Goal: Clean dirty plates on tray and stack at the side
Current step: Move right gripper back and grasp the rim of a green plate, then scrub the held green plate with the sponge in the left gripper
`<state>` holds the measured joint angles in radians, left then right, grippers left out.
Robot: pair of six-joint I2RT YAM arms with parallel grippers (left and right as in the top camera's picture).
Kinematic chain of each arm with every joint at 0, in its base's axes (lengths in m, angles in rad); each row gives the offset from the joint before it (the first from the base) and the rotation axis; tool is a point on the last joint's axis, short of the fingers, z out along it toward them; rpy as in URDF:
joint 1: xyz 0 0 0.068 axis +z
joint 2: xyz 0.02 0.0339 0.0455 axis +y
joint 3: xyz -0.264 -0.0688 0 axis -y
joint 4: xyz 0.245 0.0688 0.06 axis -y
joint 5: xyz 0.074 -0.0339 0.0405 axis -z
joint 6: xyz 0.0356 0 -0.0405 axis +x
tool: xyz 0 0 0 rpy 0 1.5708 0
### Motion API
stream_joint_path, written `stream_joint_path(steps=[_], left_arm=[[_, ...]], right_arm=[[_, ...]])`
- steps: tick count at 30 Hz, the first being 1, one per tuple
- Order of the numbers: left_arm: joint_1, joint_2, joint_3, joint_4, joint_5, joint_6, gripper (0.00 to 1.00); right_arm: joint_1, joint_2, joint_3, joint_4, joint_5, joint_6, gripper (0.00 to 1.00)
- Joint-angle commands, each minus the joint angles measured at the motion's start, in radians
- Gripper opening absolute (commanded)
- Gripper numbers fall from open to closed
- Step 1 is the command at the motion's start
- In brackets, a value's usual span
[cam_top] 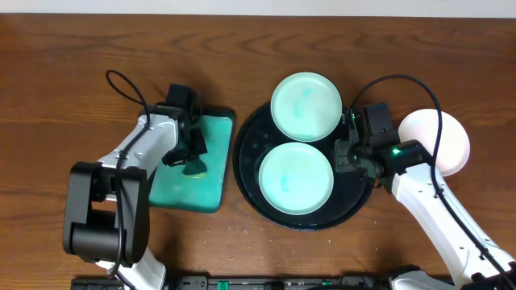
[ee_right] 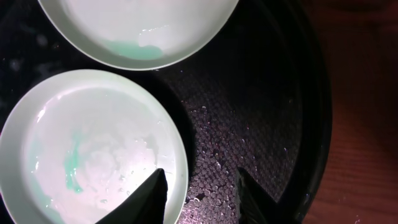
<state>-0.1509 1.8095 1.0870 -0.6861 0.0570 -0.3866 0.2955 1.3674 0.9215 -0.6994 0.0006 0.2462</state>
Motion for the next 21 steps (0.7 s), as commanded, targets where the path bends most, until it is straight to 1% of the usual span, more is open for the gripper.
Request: stream_joint_path(steps=[1, 4, 6, 7, 10, 16, 18, 21], left_arm=[[-0.002, -0.08, 0.019, -0.041, 0.048, 0.02, 0.07], [-0.002, -0.137, 0.017, -0.05, 0.048, 0.021, 0.07], [-0.002, -0.144, 0.012, -0.047, 0.047, 0.032, 0.07], [-0.002, -0.134, -0.004, -0.03, 0.038, 0.039, 0.07], [-0.002, -0.1, -0.054, 0.024, 0.037, 0.039, 0.07], [-0.002, 0.013, -0.087, 0.063, 0.038, 0.039, 0.07], [-0.002, 0.019, -0.086, 0.06, 0.043, 0.039, 0.07], [-0.002, -0.002, -0.059, 0.031, 0.066, 0.039, 0.07]], right_arm=[[-0.042, 0.002, 0.007, -0.019, 0.034, 0.087, 0.33], [-0.075, 0.013, 0.007, -0.042, 0.03, 0.129, 0.33], [-0.091, 0.024, 0.006, -0.048, 0.008, 0.124, 0.33], [-0.098, 0.036, 0.006, -0.048, -0.044, 0.064, 0.33], [-0.097, 0.059, 0.006, -0.053, -0.102, -0.009, 0.33], [-0.097, 0.16, -0.002, -0.04, -0.141, -0.042, 0.33], [-0.097, 0.199, -0.002, -0.032, -0.178, -0.08, 0.36], [-0.097, 0.247, -0.002, -0.023, -0.19, -0.092, 0.37]])
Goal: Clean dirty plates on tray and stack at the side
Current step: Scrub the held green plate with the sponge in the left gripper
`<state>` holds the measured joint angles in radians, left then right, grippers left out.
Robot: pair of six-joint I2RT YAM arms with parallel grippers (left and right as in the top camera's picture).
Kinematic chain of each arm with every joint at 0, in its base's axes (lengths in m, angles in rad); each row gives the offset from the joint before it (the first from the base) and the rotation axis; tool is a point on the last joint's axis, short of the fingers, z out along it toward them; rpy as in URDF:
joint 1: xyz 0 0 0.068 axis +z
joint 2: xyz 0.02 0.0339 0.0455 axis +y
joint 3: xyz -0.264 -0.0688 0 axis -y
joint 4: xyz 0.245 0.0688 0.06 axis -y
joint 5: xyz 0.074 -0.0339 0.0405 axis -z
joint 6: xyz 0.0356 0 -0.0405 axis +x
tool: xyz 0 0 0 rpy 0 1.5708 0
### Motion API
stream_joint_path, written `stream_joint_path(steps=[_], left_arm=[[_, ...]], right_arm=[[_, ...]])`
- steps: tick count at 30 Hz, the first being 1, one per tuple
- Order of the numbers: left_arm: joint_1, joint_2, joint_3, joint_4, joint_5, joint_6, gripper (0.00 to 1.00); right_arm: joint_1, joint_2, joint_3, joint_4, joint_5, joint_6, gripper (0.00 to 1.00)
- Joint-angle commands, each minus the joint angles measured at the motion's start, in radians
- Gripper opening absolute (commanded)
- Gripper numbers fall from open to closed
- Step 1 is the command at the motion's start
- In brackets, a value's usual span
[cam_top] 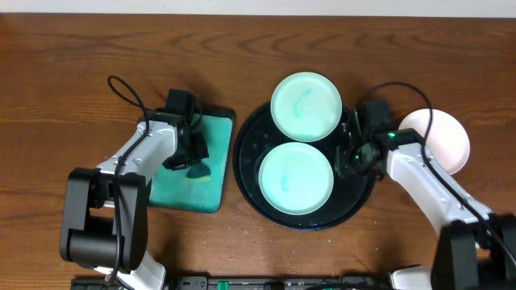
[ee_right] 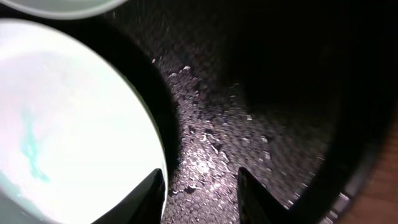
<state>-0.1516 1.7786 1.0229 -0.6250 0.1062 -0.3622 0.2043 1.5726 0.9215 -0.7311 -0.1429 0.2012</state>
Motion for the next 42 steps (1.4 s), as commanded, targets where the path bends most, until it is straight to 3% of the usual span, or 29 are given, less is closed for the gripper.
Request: stream_joint_path(steps=[1, 6, 11, 13, 20, 29, 37, 40, 42], left_arm=[[-0.001, 0.016, 0.025, -0.053, 0.018, 0.014, 0.07], [-0.003, -0.108, 0.152, -0.188, 0.018, 0.014, 0.07], [-0.03, -0.279, 0.206, -0.219, 0.086, 0.006, 0.07], [-0.054, -0.327, 0.206, -0.21, 0.117, -0.017, 0.08], [-0.207, -0.314, 0.186, -0.172, 0.126, -0.124, 0.07], [-0.489, -0.068, 0.172, 0.026, 0.161, -0.298, 0.07], [-0.563, 0.141, 0.172, 0.208, 0.304, -0.354, 0.07], [-0.56, 0.171, 0.172, 0.192, 0.255, -0.327, 0.07], [-0.558, 0.171, 0.173, 0.116, 0.108, -0.332, 0.07]], right_arm=[[-0.005, 0.06, -0.002, 0.015, -0.049, -0.048, 0.37], [-0.005, 0.117, -0.002, 0.041, -0.144, -0.103, 0.36], [0.001, 0.149, -0.003, 0.073, -0.153, -0.094, 0.07], [0.008, 0.164, -0.003, 0.087, -0.137, -0.048, 0.01], [0.03, 0.22, -0.003, 0.115, -0.038, 0.128, 0.01], [0.063, 0.227, -0.003, 0.106, -0.011, 0.143, 0.01], [0.065, 0.227, -0.003, 0.106, -0.011, 0.143, 0.01], [0.065, 0.227, -0.003, 0.106, -0.011, 0.143, 0.01], [0.065, 0.227, -0.003, 0.106, -0.011, 0.143, 0.01]])
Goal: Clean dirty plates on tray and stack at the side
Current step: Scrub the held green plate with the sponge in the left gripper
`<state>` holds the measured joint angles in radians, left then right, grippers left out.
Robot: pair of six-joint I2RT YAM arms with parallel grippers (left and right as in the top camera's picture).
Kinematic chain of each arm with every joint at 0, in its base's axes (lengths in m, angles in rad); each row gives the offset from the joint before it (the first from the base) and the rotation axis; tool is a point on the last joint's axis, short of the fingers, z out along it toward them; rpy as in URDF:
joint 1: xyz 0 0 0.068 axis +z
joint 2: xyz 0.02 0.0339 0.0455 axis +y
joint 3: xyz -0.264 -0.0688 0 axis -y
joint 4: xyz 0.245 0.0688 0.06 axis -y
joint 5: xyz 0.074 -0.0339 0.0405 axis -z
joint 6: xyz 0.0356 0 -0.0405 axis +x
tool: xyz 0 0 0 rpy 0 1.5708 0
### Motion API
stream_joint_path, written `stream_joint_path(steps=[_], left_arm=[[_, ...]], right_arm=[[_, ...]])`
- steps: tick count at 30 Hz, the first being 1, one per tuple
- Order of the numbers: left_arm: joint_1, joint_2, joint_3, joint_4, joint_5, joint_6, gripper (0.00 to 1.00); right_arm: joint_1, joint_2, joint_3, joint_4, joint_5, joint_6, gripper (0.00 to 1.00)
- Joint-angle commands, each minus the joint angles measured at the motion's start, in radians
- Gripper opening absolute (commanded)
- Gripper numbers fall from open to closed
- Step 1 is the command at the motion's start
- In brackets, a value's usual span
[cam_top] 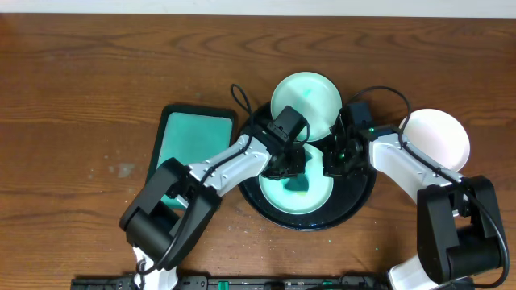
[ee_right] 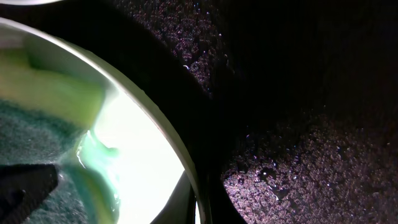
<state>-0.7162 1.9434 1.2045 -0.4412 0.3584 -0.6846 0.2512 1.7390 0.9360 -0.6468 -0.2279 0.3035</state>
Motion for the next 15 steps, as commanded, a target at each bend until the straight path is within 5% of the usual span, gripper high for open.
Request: stream_joint_path(steps=[1, 5, 15], left_arm=[[0.006, 0.004, -0.005, -0.11, -0.227, -0.01, 0.07], [0.007, 0.004, 0.024, -0.264, -0.513, -0.035, 0.07], [0.019, 0.004, 0.039, -0.302, -0.649, -0.006, 0.07]], right_arm=[[0.018, 0.06, -0.017, 0.019, 0.074, 0.04, 0.01], [0.018, 0.06, -0.017, 0.019, 0.074, 0.04, 0.01], [0.018, 0.06, -0.017, 0.011, 0.074, 0.04, 0.01]])
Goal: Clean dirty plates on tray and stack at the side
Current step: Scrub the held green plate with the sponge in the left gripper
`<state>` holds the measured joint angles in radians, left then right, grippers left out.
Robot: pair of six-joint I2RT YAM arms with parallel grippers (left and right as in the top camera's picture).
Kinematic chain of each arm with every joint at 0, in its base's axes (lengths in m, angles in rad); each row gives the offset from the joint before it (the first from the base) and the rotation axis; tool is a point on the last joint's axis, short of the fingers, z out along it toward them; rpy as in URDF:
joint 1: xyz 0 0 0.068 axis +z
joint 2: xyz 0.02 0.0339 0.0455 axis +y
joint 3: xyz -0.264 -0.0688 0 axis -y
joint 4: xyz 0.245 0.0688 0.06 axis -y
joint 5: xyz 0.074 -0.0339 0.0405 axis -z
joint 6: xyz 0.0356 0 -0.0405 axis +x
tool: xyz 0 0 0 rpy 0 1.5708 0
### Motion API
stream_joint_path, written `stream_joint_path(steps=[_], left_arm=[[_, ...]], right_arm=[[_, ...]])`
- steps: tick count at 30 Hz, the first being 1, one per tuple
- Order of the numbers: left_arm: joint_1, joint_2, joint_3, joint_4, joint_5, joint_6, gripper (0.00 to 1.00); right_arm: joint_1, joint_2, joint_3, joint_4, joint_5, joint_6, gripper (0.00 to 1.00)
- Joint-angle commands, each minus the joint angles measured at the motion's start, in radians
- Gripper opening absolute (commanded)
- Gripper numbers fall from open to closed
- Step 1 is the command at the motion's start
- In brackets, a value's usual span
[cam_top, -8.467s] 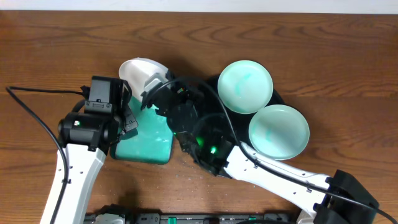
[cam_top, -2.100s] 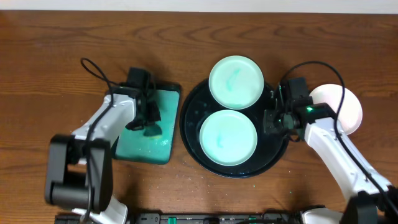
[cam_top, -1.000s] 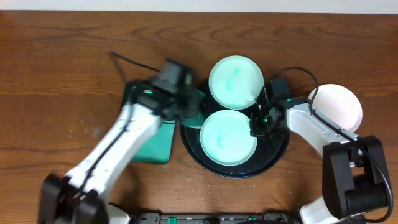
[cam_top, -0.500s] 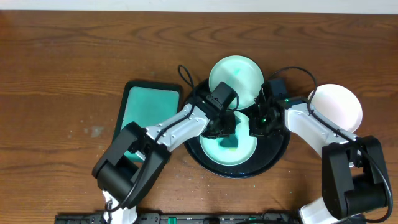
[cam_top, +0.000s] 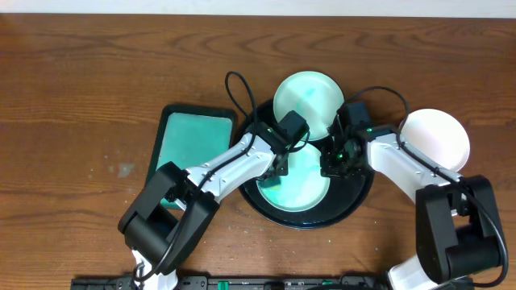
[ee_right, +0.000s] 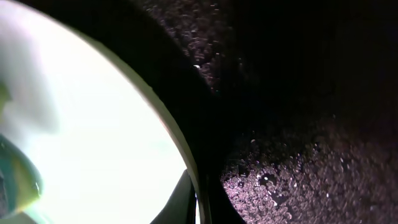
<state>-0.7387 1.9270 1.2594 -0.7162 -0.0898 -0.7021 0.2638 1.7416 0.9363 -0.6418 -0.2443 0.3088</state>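
Observation:
The black tray (cam_top: pixel 355 197) carries two pale green plates. The far plate (cam_top: pixel 308 95) shows a green smear. On the near plate (cam_top: pixel 308 190) lies a green sponge (cam_top: pixel 268 180), at its left side, with my left gripper (cam_top: pixel 278 167) shut on it. My right gripper (cam_top: pixel 332 157) is clamped on that plate's right rim. In the right wrist view the rim (ee_right: pixel 180 155) passes between the fingers of the right gripper (ee_right: pixel 198 202), one inside the plate and one on the wet tray (ee_right: pixel 298 174). A bit of sponge (ee_right: pixel 15 177) shows at the left edge.
A white plate (cam_top: pixel 439 141) sits on the table right of the tray. A green mat (cam_top: pixel 193 145) in a dark frame lies left of the tray. The left arm's cable loops above the tray's far left rim.
The sponge and my left gripper have gone from the middle of the near plate to its left side. My right gripper is still shut on the plate's right rim.
My left gripper was at the sponge on the green mat while my right gripper was open above the tray beside the near plate. The right then stood lower by the rim. Later the sponge was on the near plate with the rim clamped, and now sits further left.

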Motion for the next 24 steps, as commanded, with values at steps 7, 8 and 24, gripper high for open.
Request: stream_joint_path(steps=[7, 8, 24], left_arm=[[0.035, 0.023, -0.053, 0.231, 0.4, 0.111, 0.07], [0.029, 0.026, -0.062, 0.286, 0.494, 0.111, 0.07], [-0.009, 0.032, -0.064, 0.306, 0.518, 0.108, 0.07]], right_arm=[[0.006, 0.058, -0.018, 0.006, 0.09, 0.035, 0.01], [0.006, 0.058, -0.018, 0.006, 0.09, 0.035, 0.01], [0.006, 0.058, -0.018, 0.0, 0.09, 0.035, 0.01]])
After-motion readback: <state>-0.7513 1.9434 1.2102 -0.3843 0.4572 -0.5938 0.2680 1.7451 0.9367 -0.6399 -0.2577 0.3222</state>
